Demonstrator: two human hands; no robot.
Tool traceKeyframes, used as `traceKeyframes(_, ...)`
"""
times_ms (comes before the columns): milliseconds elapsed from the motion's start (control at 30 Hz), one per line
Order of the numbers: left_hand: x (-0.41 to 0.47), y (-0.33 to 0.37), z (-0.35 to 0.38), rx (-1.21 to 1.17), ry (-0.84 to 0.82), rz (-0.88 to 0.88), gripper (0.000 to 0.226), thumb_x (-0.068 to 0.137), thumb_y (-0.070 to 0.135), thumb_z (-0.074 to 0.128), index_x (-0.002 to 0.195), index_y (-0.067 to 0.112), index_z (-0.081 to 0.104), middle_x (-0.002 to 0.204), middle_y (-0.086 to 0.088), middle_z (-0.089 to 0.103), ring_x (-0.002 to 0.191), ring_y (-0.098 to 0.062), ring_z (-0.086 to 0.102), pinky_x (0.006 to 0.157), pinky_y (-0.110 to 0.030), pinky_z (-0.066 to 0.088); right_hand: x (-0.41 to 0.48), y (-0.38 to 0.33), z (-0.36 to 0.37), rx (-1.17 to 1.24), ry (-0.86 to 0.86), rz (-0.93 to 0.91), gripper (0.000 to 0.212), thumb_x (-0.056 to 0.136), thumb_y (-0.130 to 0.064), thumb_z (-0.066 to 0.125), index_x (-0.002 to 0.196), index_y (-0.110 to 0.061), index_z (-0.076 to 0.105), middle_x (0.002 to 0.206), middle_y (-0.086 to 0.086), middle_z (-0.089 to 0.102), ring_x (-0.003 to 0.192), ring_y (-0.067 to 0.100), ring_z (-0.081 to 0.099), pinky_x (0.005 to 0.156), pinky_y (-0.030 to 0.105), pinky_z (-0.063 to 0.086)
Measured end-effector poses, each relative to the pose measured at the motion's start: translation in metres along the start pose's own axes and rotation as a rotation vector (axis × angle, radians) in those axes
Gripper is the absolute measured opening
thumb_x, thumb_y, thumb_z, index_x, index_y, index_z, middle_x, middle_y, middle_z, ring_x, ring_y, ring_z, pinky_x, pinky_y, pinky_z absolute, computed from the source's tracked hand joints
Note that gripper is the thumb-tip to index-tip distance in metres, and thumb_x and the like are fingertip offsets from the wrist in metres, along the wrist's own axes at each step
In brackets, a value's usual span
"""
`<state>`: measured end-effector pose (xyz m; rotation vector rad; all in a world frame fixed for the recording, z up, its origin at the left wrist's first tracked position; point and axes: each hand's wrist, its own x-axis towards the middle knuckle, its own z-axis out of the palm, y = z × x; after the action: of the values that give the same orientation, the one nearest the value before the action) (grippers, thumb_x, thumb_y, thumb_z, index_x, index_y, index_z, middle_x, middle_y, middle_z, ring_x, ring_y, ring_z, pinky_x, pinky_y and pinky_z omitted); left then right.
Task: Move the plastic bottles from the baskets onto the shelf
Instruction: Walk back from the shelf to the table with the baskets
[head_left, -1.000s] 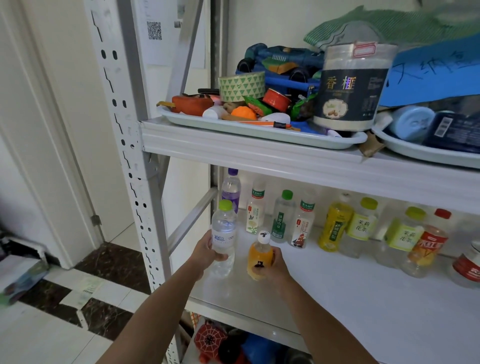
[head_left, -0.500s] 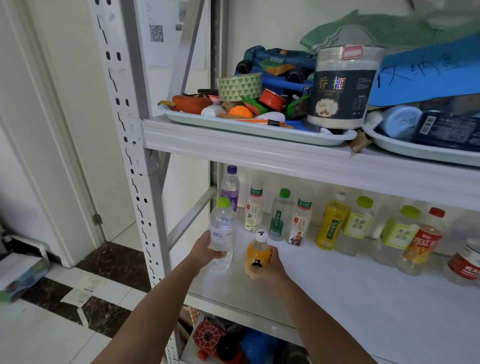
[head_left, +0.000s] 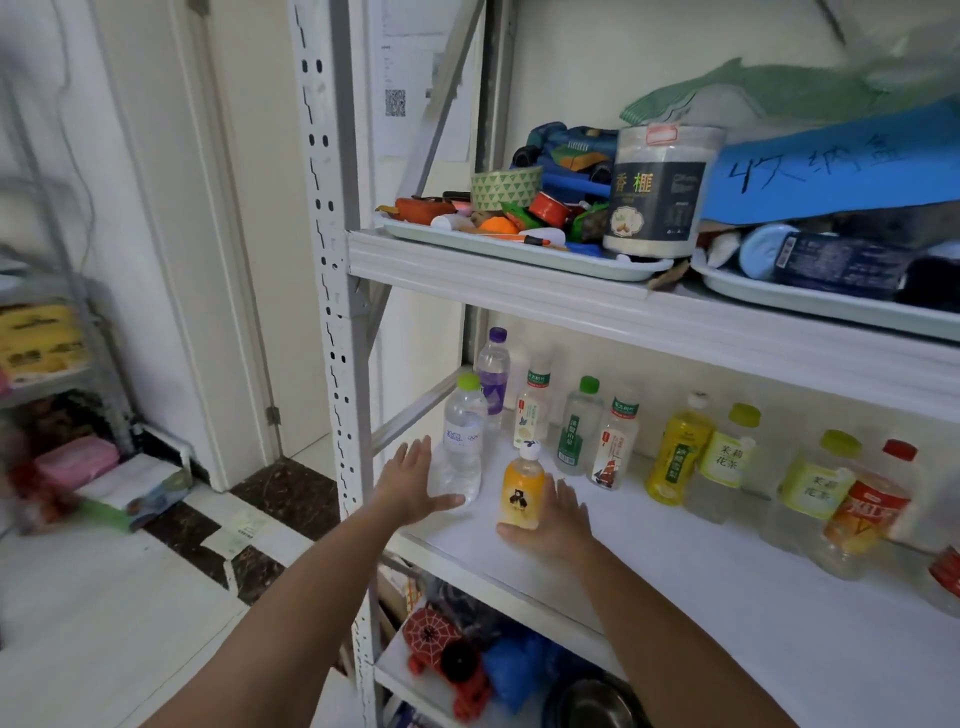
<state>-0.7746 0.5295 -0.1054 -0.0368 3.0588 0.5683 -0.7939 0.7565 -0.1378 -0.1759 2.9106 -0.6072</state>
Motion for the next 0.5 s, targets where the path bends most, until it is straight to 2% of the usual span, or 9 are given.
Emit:
traceKeyframes(67, -0.024, 0.003, -0.001, 0.113, 0.016, -0.005, 0.111, 0.083, 0.070, 0.050, 0.153, 0.009, -0.011, 0.162, -0.010, -0.009, 0.149, -0.028, -0.009, 0.122, -0.043, 0.001, -0.017, -0.003, -0.001, -0.065, -0.048, -0.047, 0.124, 0.075, -0.078, 0.053, 0.152, -0.010, -0.016, 0.161, 0.014, -0.013, 0.149, 0.028, -0.012, 0.120, 0.046, -0.005)
traceKeyframes(233, -0.095, 0.000, -0.003, 0.227, 0.089, -0.110, 0.109, 0.083, 0.072, 0.046, 0.152, 0.014, -0.015, 0.161, -0.007, -0.017, 0.147, -0.025, -0.019, 0.119, -0.044, -0.008, -0.059, -0.016, 0.004, -0.123, -0.084, -0.161, 0.122, 0.077, -0.078, 0.050, 0.151, -0.009, -0.018, 0.160, 0.011, -0.021, 0.148, 0.025, -0.018, 0.120, 0.044, -0.008)
traceKeyframes(500, -0.236, -0.052, -0.019, 0.257, 0.164, -0.421, 0.107, 0.084, 0.068, 0.051, 0.153, 0.016, -0.014, 0.161, -0.004, -0.016, 0.147, -0.024, -0.018, 0.118, -0.044, -0.010, -0.121, -0.107, 0.046, -0.272, -0.141, -0.628, 0.118, 0.078, -0.076, 0.050, 0.151, -0.013, -0.018, 0.160, 0.007, -0.020, 0.148, 0.022, -0.019, 0.118, 0.043, -0.010)
